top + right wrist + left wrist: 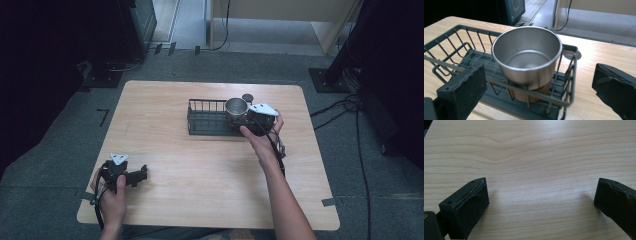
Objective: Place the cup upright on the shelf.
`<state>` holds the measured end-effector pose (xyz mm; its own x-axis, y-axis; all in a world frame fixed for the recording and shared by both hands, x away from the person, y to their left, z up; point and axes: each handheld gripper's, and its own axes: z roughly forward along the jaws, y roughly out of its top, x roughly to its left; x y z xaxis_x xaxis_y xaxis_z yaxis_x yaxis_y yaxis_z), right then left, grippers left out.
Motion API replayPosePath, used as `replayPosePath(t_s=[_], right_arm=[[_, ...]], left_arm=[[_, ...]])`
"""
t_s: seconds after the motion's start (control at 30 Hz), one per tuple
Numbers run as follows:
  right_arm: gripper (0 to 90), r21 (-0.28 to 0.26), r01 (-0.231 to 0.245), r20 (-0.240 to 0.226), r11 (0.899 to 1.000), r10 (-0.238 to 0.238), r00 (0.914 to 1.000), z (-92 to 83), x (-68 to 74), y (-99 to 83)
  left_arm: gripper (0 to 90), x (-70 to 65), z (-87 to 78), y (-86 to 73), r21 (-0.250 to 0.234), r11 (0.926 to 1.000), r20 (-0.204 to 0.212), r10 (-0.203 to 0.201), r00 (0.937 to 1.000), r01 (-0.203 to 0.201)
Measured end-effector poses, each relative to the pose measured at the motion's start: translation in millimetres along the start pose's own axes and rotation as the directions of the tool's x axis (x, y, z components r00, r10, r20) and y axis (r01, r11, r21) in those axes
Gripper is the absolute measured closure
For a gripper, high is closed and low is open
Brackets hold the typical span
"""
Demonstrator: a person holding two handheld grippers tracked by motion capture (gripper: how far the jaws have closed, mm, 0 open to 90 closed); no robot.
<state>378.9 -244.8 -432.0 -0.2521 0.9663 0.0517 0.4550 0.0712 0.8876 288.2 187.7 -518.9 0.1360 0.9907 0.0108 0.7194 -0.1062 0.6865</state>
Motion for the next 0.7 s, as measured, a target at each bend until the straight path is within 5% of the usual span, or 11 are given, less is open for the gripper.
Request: replayPosePath(t_s=[0.7], right_arm=[[0.0, -0.014, -0.001, 0.04, 1.0, 0.002, 0.9992, -42.1, -27.4, -27.7]], left_arm=[[0.0, 0.2, -0.1, 0.0, 0.002, 1.0, 0.0, 0.003, 1.0, -0.003]])
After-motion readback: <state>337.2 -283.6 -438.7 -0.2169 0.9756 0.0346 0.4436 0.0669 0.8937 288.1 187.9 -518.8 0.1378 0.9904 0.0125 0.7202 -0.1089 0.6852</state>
